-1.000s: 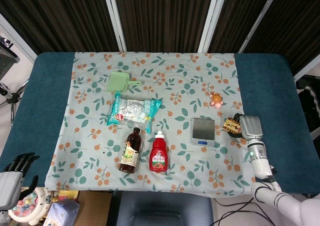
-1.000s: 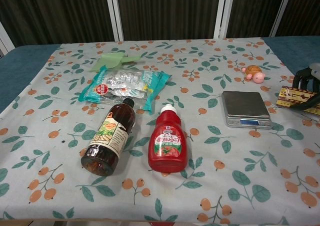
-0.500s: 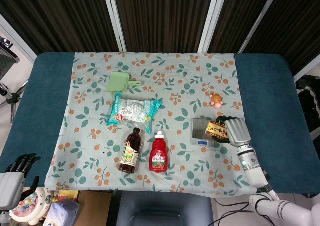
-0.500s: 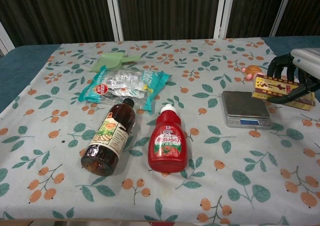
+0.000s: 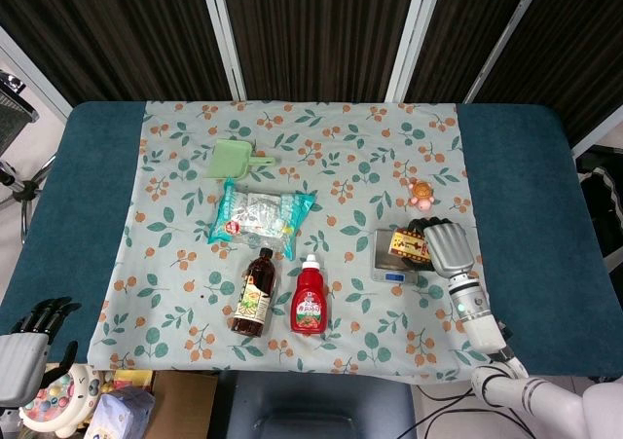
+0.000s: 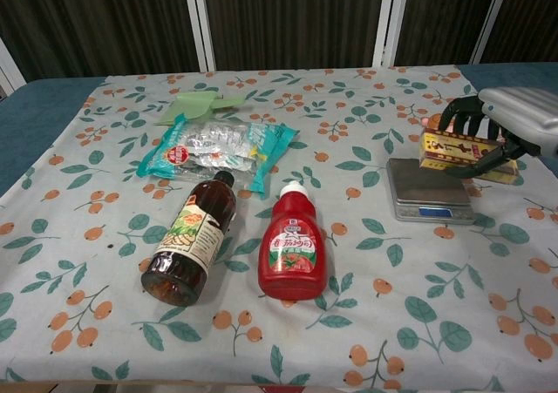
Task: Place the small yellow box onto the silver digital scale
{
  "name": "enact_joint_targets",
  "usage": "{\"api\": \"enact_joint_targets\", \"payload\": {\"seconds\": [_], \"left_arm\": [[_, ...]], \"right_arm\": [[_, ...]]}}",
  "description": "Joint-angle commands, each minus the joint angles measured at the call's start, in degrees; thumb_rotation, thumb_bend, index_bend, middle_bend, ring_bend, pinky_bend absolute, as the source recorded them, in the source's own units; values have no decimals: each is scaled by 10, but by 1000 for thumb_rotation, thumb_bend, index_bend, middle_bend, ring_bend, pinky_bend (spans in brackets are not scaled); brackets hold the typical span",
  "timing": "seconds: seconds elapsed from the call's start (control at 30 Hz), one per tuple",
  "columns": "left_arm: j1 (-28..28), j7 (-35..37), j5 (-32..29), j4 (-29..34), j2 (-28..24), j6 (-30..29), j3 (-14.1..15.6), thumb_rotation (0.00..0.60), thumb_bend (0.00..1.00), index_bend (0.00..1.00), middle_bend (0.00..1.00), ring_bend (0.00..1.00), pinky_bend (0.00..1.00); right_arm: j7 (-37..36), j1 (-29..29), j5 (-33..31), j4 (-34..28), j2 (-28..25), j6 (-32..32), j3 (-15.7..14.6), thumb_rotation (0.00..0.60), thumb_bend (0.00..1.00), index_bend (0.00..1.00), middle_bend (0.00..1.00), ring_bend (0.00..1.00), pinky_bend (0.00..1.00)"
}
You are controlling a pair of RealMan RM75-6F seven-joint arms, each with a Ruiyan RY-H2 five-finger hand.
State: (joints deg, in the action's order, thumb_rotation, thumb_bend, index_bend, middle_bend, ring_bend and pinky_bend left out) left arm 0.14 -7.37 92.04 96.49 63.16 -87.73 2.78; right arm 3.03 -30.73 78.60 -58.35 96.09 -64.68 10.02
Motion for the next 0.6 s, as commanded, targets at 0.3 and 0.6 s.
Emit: {"api": "enact_joint_targets", "payload": {"seconds": [0.3, 0.6], "left_arm": [[2, -1, 3, 0, 0, -2, 3, 600, 436, 247, 172, 160, 366], [12, -5, 12, -4, 3, -17, 9, 600, 436, 247, 171, 160, 366]], "right_arm": [[-51, -4, 26, -8, -21, 12, -21, 600, 328, 30, 115, 35, 344], [-41, 55, 64, -141, -114, -74, -57, 600, 328, 30, 95, 14, 344]]}}
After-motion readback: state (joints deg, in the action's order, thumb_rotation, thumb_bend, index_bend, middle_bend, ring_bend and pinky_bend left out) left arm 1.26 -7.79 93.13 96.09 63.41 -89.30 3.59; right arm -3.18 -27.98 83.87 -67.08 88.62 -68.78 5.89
